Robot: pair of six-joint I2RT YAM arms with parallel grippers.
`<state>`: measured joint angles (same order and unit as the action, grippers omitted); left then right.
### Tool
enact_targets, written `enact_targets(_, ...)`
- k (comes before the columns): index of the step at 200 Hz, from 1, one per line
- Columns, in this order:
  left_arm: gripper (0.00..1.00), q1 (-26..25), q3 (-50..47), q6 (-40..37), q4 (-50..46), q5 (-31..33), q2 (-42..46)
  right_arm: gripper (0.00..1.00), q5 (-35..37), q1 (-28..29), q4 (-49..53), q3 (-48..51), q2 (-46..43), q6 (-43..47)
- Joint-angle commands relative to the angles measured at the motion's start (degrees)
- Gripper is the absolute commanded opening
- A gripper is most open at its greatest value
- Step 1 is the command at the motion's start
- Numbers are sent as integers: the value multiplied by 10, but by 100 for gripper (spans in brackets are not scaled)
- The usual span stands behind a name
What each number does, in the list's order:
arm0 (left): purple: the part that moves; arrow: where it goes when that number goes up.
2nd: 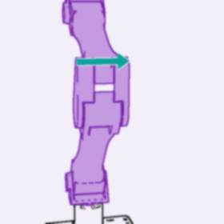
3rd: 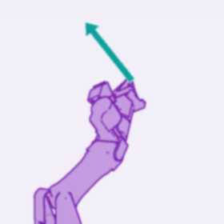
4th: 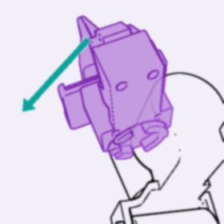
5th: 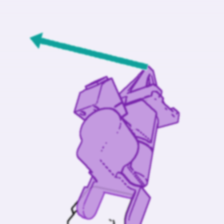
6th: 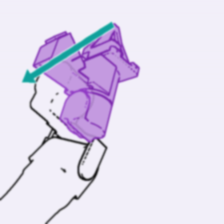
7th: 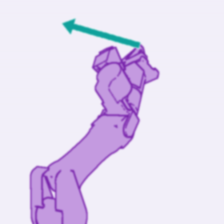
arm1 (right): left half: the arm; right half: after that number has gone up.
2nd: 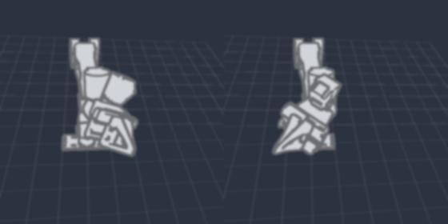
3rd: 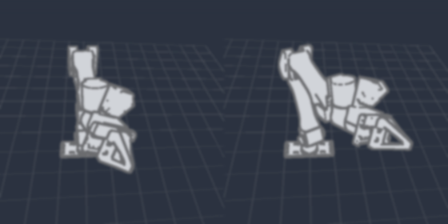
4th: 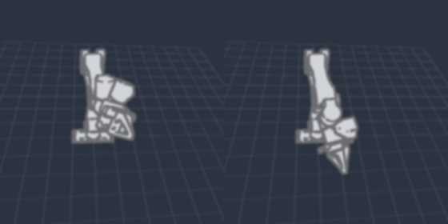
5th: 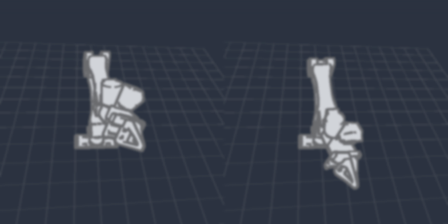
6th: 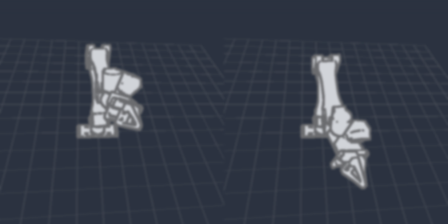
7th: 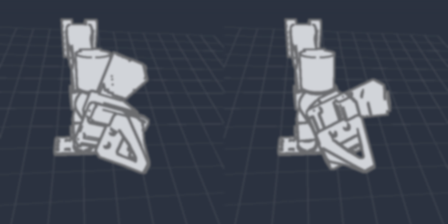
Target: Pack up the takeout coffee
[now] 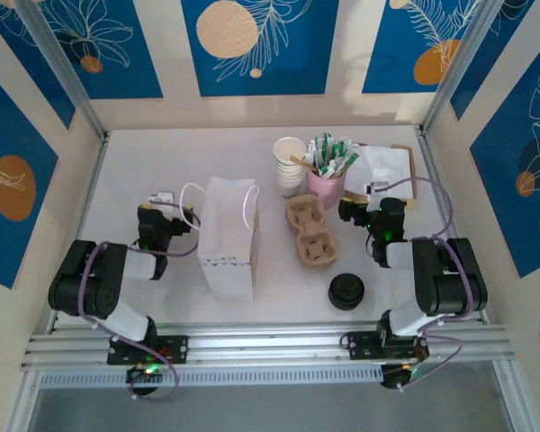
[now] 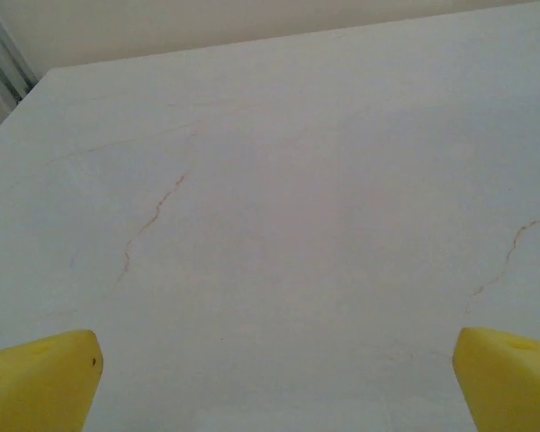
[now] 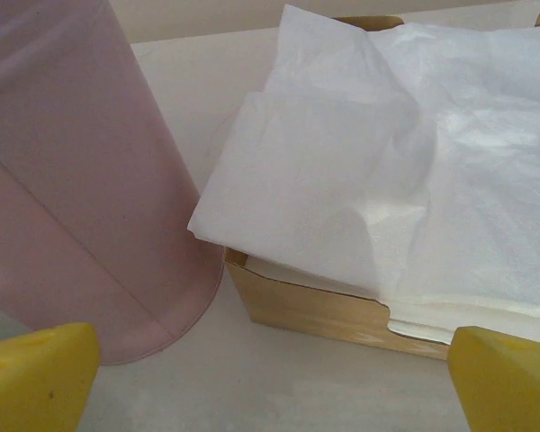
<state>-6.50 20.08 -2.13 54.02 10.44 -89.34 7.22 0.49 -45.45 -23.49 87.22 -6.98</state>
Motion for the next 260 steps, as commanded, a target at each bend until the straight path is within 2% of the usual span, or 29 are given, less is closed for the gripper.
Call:
enact_targets(1,100,5,8,-11,10,-16,-1,99,-9,-2,-9,-3,0,11)
enact_targets(226,100,6,8,-11,9,-17,-1,99,-9,-2,-13,-1,-2,12)
enact_targets(260,100,5,6,-12,-7,-15,26,99,48,28,81,-24,-65,27)
